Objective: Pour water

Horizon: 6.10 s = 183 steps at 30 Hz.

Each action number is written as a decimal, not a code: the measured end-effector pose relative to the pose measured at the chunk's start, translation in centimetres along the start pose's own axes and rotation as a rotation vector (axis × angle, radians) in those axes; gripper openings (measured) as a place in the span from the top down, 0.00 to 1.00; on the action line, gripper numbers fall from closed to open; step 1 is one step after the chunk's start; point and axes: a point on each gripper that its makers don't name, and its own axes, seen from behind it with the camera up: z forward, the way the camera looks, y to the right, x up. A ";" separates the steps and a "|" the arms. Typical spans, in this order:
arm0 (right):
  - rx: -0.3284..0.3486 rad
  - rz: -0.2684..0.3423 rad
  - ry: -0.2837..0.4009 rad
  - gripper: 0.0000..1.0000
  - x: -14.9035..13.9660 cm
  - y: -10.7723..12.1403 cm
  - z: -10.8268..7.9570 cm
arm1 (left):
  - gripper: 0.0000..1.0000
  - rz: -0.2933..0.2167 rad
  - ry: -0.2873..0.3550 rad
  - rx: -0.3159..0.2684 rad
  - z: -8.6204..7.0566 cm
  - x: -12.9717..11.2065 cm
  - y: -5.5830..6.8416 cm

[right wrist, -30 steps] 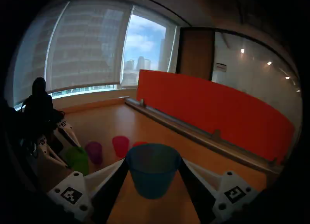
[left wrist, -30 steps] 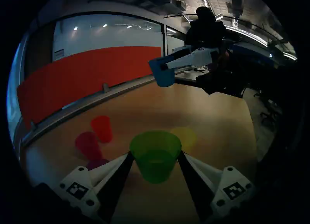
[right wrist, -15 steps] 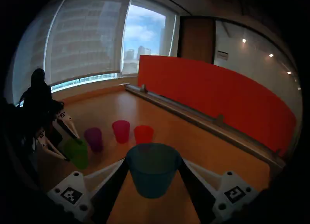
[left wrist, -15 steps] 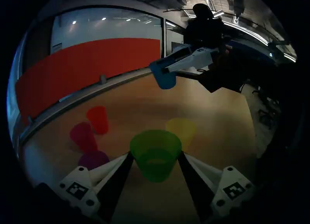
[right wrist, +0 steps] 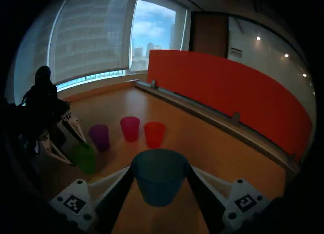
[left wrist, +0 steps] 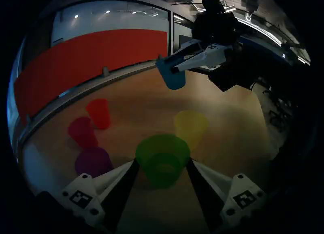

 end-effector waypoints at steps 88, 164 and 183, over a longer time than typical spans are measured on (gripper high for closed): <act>0.029 0.056 -0.179 0.08 -10.3 -2.0 3.6 | 0.12 -0.054 -0.117 0.081 -4.5 -4.9 -2.1; -0.387 0.256 -0.100 0.02 -12.8 0.4 -9.1 | 0.12 -0.258 0.126 0.510 -13.2 -3.7 -11.4; -0.669 0.348 0.065 0.02 -10.9 3.9 -10.4 | 0.12 -0.454 0.318 0.669 -14.6 -2.3 -14.4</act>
